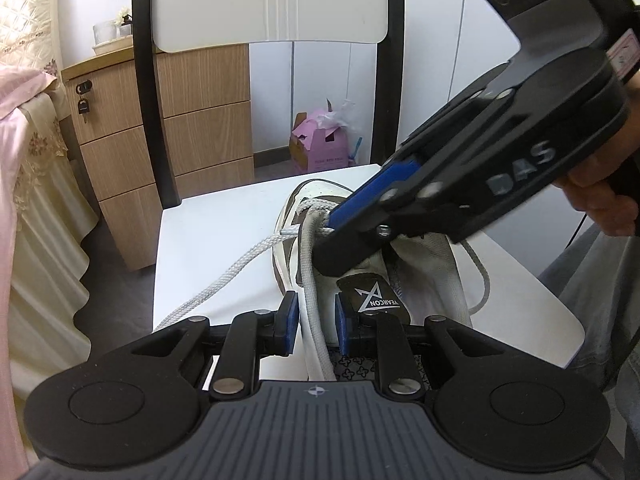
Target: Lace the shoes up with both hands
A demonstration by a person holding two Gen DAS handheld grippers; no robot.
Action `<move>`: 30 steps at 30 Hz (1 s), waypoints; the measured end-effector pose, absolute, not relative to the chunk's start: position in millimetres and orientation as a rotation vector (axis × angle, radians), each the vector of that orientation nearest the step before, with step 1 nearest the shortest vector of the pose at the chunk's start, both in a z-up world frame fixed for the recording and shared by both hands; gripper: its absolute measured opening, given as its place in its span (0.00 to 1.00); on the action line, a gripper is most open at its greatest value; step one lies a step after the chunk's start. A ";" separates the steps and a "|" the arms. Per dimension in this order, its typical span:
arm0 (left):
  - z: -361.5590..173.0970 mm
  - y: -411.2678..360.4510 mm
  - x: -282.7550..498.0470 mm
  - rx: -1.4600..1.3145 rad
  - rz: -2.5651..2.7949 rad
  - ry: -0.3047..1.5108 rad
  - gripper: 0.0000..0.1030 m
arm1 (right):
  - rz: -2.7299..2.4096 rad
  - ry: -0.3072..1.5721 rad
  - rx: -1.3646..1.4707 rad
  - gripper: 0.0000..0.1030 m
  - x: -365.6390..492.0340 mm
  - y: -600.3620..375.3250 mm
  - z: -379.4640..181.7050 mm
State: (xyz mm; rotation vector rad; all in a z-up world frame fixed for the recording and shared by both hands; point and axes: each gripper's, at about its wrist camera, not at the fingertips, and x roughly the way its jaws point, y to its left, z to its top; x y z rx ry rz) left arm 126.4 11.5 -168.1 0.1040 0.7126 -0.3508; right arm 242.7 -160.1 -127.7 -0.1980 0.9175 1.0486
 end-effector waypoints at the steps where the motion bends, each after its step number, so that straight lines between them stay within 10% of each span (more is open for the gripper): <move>1: -168.1 11.8 126.8 0.104 -0.351 0.713 0.22 | 1.046 0.911 -0.198 0.42 241.3 -161.6 -126.3; 15: -165.8 -3.4 124.9 0.197 -0.313 0.673 0.17 | 1.107 1.058 -0.309 0.34 275.7 -116.1 -112.4; 19: -166.7 -4.8 127.3 0.215 -0.314 0.669 0.11 | 1.114 1.093 -0.498 0.03 273.7 -91.2 -116.5; 30: -166.1 -11.0 129.0 0.226 -0.329 0.667 0.11 | 1.076 0.975 -0.400 0.01 277.3 -83.9 -73.4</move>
